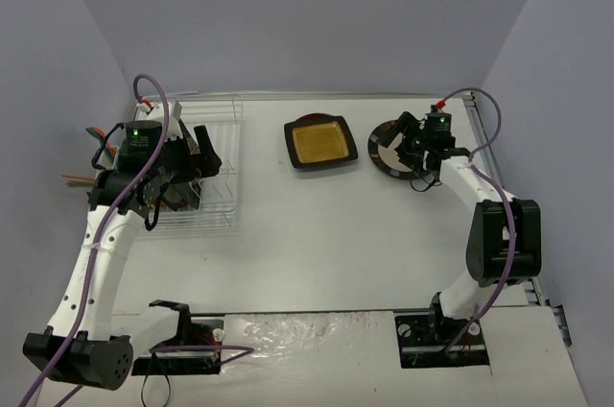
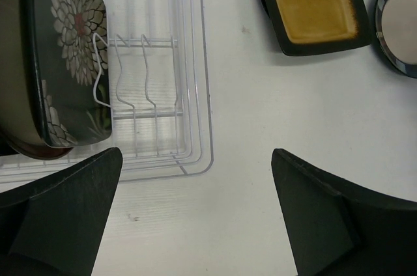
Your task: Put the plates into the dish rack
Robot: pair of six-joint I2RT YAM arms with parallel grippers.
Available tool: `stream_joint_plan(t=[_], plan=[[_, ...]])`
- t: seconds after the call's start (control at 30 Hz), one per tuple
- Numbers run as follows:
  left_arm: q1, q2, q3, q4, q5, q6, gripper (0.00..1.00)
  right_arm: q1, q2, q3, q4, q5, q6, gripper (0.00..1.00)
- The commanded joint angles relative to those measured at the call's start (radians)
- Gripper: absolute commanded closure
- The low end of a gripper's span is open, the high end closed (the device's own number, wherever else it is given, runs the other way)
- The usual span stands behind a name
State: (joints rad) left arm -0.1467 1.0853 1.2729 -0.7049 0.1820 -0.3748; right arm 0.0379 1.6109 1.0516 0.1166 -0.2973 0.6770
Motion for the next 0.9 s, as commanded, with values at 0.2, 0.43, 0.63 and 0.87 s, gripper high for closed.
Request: stream_joint_plan(t=[0.2,0.43,0.63,0.87], plan=[[0.002,-0.054,-0.039,0.054,0.065,-0.089,0.03,0.129,0.291,0.275,0.09,-0.077,0.011,0.15],[0.001,-0.061,-0.066,0.059,0.072,-0.121,0.03,0.163,0.418,0.357,0.096,-0.091,0.019,0.18],[0.002,-0.066,-0.073,0.047,0.073,-0.121,0.03,0.18,0.475,0.38,0.103,-0.103,0.021,0.29],[0.002,-0.059,-0.076,0.057,0.079,-0.122,0.03,0.181,0.49,0.375,0.114,-0.104,0.031,0.48]])
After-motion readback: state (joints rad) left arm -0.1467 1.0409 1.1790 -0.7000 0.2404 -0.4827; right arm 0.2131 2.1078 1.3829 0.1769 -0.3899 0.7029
